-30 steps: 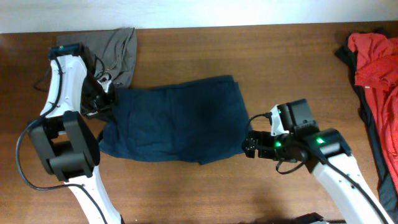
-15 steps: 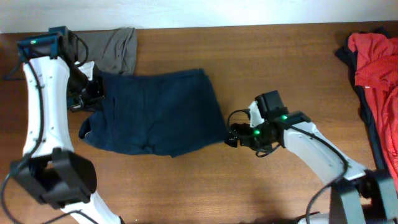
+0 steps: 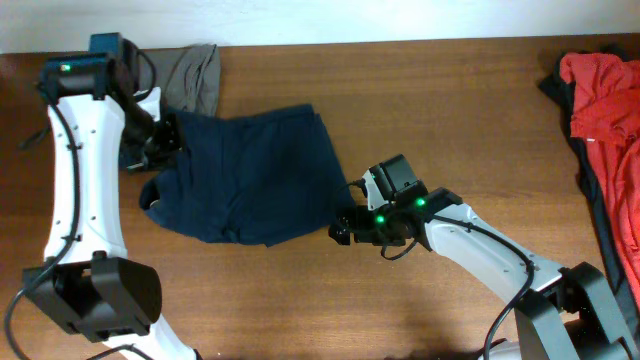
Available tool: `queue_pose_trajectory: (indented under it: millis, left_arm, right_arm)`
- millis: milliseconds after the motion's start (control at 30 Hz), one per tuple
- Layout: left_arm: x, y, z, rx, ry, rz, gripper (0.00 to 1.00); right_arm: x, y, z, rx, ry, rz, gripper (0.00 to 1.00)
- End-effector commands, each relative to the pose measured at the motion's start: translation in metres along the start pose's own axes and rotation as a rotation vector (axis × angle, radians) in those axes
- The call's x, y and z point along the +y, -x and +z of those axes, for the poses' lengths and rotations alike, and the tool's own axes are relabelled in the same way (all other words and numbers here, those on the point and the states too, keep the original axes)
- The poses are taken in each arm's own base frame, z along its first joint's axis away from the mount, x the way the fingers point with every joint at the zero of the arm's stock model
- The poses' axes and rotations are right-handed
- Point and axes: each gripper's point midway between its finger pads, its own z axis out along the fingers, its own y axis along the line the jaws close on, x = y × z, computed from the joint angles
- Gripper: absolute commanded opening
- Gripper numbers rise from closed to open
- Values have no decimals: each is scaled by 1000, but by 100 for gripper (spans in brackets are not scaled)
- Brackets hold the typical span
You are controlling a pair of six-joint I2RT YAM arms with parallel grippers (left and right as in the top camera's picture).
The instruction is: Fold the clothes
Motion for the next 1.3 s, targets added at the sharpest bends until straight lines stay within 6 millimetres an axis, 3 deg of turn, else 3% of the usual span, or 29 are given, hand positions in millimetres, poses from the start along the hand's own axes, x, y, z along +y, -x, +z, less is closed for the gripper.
queue_pose_trajectory:
  millis: [0,333,500,833,933,1033,1067,1267]
  left_arm:
    - [-16,10,-8,-68,-18,-33,1]
    - [-55,29,1,-141,-58,-78,1]
    - [-73,38,4,-174,-85,-124,1]
    - [-101,50,10,-219,-129,-153,1]
    - [-104,48,16,-202,-123,-141,1]
    - [-99,37,20,-155,-98,-148,1]
    - [-97,33,20,-138,-86,-151,1]
    - [-69,1,21,-29,47,-172,1]
  right_arm:
    - [-5,1,3,-12,-33,16,95]
    - [-9,8,2,-42,-58,11,96]
    - [-9,10,2,-51,-57,7,90]
    - [-12,12,2,-64,-80,7,60]
    - [-15,13,1,-73,-95,7,42]
    - [-15,13,1,-71,-96,8,14]
    - [-16,12,1,-69,-98,9,9]
    - [-17,12,1,-70,-106,11,8]
